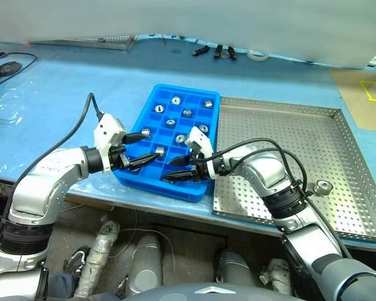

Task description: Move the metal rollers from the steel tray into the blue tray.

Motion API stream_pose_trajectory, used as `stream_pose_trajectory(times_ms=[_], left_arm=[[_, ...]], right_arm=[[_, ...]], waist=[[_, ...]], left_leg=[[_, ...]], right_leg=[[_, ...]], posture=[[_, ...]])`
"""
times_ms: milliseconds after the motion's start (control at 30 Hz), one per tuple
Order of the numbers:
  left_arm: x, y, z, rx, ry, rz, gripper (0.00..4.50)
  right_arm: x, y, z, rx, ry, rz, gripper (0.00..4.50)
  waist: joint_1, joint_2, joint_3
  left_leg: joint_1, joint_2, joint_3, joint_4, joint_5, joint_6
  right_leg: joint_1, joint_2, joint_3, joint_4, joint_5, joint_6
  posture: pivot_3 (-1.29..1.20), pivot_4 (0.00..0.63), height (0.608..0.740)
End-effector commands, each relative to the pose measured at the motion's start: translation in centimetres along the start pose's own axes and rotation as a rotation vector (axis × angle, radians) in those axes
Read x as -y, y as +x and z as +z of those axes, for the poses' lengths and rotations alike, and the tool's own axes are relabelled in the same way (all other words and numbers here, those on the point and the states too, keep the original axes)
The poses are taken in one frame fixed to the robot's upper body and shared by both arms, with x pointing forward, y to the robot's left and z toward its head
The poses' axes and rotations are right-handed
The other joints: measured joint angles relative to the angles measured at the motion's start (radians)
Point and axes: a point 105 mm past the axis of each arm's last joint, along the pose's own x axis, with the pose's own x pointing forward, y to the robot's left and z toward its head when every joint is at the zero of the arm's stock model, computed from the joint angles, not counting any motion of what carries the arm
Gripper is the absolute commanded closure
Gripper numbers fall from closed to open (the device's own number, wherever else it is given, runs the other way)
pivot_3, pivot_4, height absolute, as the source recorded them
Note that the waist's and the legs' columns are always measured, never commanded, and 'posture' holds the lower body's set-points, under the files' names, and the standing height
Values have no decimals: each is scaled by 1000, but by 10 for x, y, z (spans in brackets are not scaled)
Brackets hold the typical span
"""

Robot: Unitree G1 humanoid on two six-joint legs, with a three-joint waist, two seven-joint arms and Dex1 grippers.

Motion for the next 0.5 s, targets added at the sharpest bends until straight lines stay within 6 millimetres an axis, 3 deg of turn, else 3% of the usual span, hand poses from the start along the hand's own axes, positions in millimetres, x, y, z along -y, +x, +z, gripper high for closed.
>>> stream_pose_trajectory(times_ms=[33, 200, 300, 433, 500], left_arm=[[0, 7, 13, 41, 48, -35, 526], [3, 35, 23, 90, 56, -104, 526], [10, 58, 35, 141, 33, -180, 526], [24, 88, 41, 160, 54, -289, 526], [28, 97, 42, 164, 62, -325, 526]], right_arm=[[7, -12, 17, 24, -99, -72, 1677], [23, -55, 39, 90, -173, -244, 1677], [35, -93, 45, 139, -188, -422, 1677], [34, -135, 35, 137, -173, -584, 1677], [32, -147, 29, 125, -167, -637, 1677]], waist=[[0, 0, 0], [0, -1, 0], [-3, -1, 0], [-18, -2, -1], [-33, -2, -1]], left_leg=[[0, 0, 0, 0, 0, -1], [0, -2, 0, 1, 1, -2], [0, -2, 1, 2, 2, -3], [0, -1, 1, 2, 3, -4], [0, -1, 2, 3, 2, -2]], right_leg=[[0, 0, 0, 1, 0, 0], [-1, 0, 1, 2, 0, 0], [0, 0, 2, 3, 0, 1], [0, 1, 2, 2, 0, 1], [0, 1, 2, 1, 0, 1]], posture=[[144, 150, 740], [45, 150, 740], [-32, 150, 740], [-135, 150, 740], [-173, 150, 740]])
